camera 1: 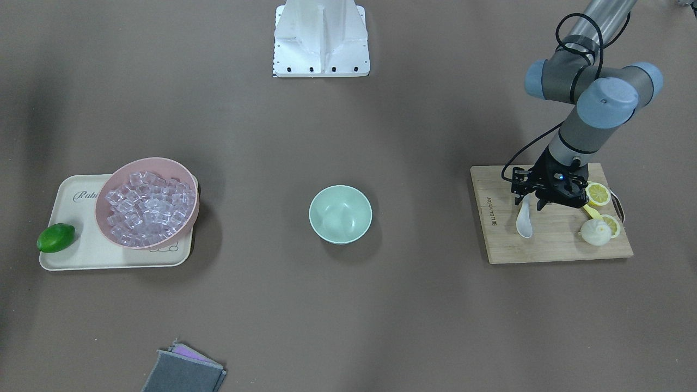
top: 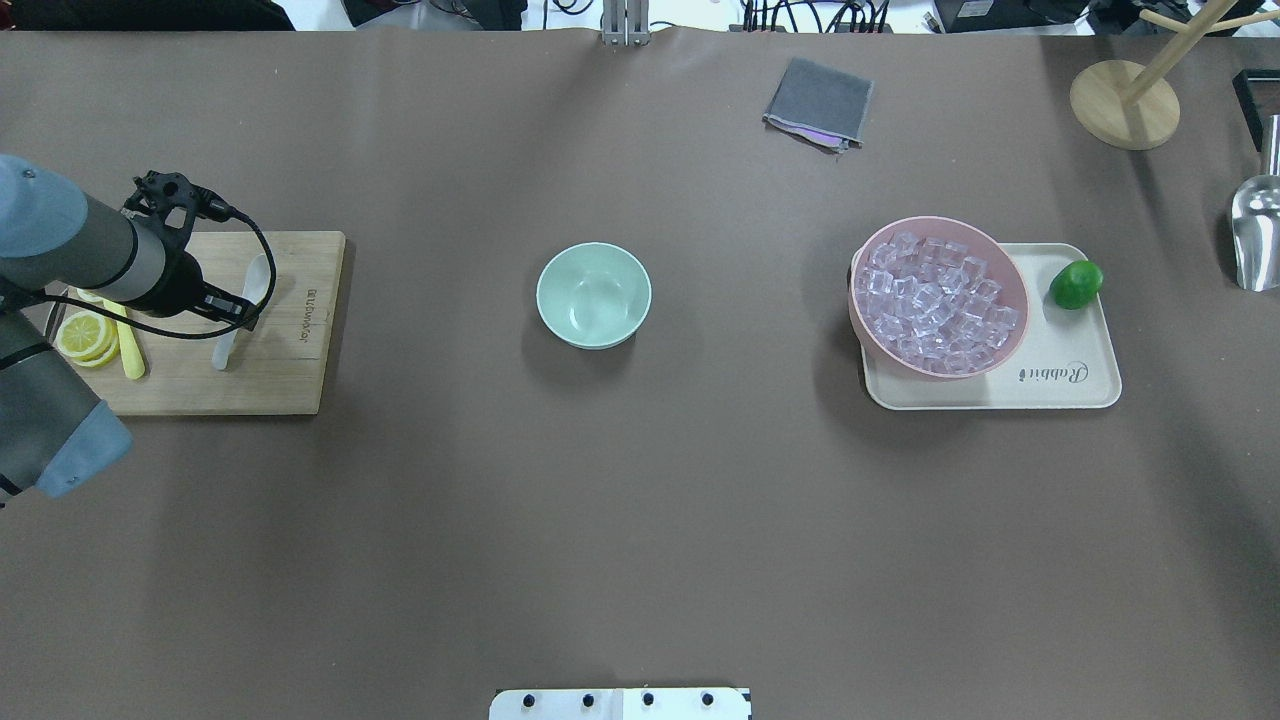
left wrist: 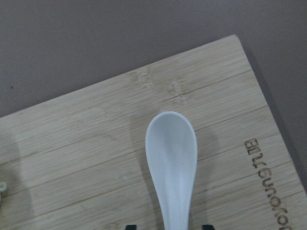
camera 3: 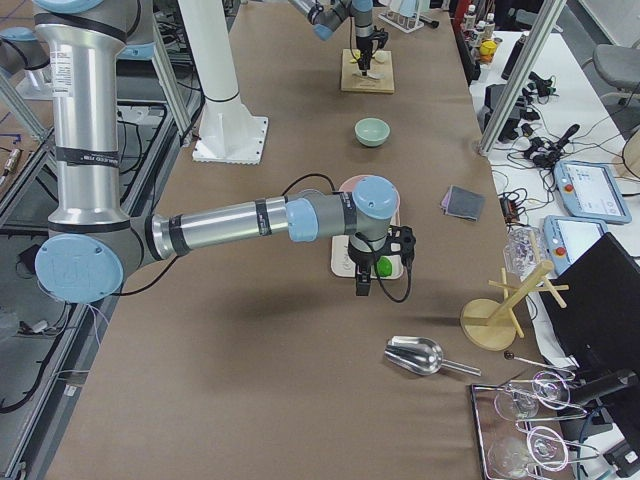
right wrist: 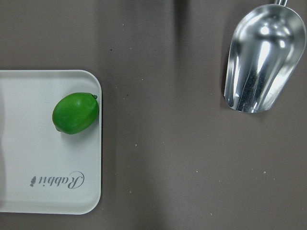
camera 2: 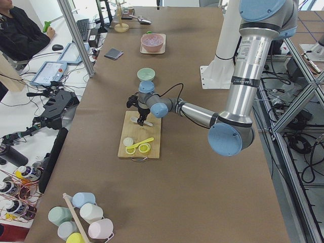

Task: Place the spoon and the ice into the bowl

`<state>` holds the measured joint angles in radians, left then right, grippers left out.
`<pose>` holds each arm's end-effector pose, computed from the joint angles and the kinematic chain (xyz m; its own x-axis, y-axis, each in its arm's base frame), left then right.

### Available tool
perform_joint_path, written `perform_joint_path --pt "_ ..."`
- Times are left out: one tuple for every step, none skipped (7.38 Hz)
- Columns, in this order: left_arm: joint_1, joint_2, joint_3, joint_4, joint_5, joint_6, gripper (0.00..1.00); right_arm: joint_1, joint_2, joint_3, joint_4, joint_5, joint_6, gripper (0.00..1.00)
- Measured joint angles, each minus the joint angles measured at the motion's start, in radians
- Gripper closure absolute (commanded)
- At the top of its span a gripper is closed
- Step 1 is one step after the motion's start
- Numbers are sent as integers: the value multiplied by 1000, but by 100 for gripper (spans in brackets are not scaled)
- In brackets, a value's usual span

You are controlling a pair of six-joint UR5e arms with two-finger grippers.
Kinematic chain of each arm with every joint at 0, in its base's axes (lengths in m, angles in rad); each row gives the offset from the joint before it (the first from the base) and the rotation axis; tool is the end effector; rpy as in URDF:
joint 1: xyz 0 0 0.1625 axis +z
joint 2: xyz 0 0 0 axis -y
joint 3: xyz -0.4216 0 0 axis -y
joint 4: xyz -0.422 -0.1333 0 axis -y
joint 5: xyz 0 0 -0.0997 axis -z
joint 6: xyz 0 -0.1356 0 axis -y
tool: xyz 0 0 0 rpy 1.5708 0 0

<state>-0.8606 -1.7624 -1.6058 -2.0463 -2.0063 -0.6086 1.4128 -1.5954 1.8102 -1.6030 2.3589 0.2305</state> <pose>0.3641 -0.5402 0.5110 0.7029 0.3235 -0.6335 -0.1169 0.9310 0.3457 -0.0447 -0.5167 0.5700 0.6936 -0.0099 0.7203 -0.0038 0.9998 0.0175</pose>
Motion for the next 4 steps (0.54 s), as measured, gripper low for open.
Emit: perform_joint_path --pt "0 0 2 0 0 1 45 0 1 0 0 0 1 0" --pt "2 0 2 0 0 1 46 0 1 1 0 0 1 0" --pt "3 1 -1 0 -1 1 53 0 2 1 0 0 1 0" --pt "6 1 -4 0 -8 0 60 0 2 2 0 -1 2 0"
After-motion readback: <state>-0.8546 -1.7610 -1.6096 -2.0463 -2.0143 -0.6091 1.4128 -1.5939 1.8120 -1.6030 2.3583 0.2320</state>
